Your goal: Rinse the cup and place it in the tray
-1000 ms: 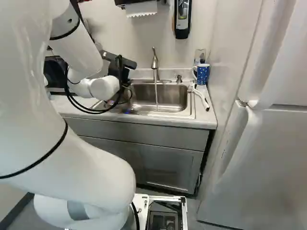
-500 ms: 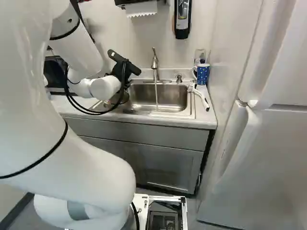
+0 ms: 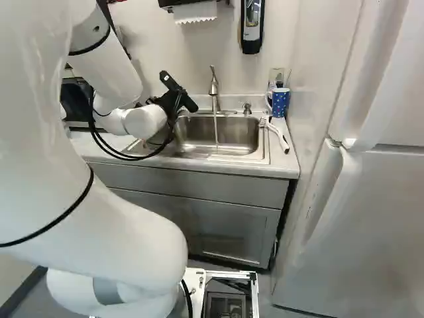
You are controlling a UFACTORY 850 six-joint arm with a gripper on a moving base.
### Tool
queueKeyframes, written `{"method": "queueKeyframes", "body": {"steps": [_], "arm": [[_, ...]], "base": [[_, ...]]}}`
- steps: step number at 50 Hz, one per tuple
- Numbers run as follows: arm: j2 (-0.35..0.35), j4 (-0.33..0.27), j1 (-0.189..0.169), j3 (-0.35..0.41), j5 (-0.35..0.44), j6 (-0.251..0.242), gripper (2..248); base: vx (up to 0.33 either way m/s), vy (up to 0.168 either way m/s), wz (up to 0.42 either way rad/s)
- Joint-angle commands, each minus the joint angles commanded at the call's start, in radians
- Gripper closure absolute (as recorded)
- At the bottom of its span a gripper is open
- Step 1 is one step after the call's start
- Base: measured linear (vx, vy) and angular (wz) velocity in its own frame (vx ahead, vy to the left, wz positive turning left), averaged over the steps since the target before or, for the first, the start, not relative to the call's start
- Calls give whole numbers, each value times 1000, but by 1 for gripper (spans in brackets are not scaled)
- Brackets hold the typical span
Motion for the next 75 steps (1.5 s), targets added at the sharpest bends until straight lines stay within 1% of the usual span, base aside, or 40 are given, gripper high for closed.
{"method": "queueKeyframes", "body": {"steps": [75], "arm": [[0, 0, 0, 0, 0, 788, 126]], "base": [[0, 0, 0]]}}
